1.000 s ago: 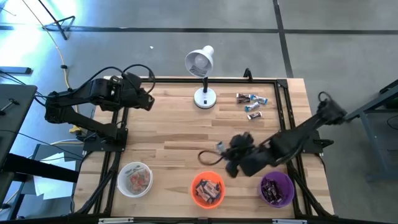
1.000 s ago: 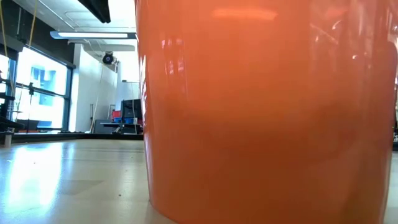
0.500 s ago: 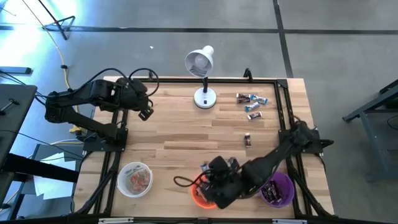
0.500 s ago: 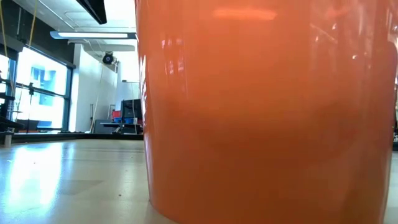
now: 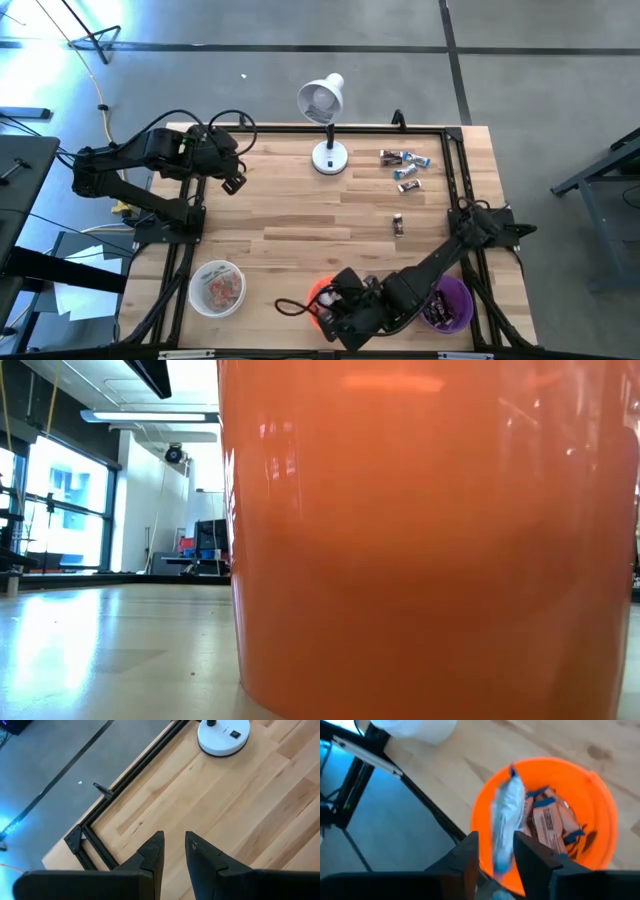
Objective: Organize candy in baskets
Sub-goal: Put the white chocolate bar into the orange bucket, then put the brown chocolate bar into the purple bucket
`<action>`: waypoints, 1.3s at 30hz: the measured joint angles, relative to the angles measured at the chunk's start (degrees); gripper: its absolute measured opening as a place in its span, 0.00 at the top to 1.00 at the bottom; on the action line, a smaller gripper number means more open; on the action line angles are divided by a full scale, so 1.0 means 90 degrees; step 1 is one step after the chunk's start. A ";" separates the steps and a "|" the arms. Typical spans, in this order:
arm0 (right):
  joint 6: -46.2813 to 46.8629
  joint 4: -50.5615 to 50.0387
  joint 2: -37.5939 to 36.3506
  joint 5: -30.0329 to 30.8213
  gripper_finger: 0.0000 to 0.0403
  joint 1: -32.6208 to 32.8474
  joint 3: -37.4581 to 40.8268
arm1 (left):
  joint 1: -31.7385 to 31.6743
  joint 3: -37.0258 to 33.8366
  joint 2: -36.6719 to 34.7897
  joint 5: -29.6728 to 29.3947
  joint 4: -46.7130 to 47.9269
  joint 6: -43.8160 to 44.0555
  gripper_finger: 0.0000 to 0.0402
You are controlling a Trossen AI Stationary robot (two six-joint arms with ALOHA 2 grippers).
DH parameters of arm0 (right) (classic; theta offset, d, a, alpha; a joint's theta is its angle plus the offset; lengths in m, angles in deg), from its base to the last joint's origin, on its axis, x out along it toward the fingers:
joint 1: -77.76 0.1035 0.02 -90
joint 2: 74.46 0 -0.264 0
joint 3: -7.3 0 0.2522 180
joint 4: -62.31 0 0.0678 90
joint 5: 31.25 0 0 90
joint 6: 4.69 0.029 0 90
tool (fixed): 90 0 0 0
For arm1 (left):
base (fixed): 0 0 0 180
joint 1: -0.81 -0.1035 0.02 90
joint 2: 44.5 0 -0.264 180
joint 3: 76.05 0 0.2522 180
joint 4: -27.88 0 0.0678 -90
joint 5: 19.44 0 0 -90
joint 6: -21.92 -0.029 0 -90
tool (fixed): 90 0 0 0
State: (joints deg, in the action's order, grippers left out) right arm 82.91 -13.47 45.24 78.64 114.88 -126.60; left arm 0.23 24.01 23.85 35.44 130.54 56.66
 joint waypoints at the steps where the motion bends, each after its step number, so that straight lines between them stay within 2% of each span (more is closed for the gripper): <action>1: -0.0001 -0.0002 0.0000 -0.0125 0.70 -0.0024 0.0000 | 0.0000 0.0000 0.0000 0.0000 0.0001 -0.0062 0.84; 5: 0.0043 -0.0244 0.0000 -0.0493 0.66 -0.0127 0.0000 | -0.0002 0.0000 0.0000 0.0000 0.0000 -0.0109 0.84; 11: 0.0311 -0.0965 -0.0015 -0.0823 0.65 -0.0169 0.0005 | -0.0005 0.0000 0.0000 0.0000 0.0006 -0.0113 0.84; 19: 0.0820 -0.3151 -0.0632 -0.0668 0.65 -0.0172 0.0012 | -0.0005 0.0000 0.0000 -0.0016 0.0002 -0.0269 0.84; 20: 0.0796 -0.3153 -0.0733 -0.0604 0.65 -0.0178 0.0081 | -0.0005 0.0000 0.0000 -0.0051 0.0002 -0.0269 0.84; 23: 0.0528 -0.3113 -0.1489 -0.0217 0.65 -0.0252 0.1002 | -0.0004 0.0000 0.0000 -0.0319 -0.0023 -0.0268 0.84; 27: 0.0850 -0.2931 -0.2670 -0.0370 0.65 -0.0367 0.2740 | -0.0030 0.0000 0.0000 -0.0745 -0.0124 -0.0053 0.84; 34: 0.0610 -0.0951 -0.4881 -0.0411 0.65 -0.0719 0.5698 | -0.0229 0.0002 0.0001 -0.0828 -0.0597 0.0066 0.84; 39: 0.0375 0.0106 -0.6068 -0.0436 0.65 -0.1037 0.7325 | -0.0467 0.0005 0.0002 -0.0903 -0.0999 0.0066 0.84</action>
State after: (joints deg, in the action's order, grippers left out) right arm 86.28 -12.52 -9.37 74.72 105.55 -60.68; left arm -3.97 24.06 23.88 27.32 121.55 57.26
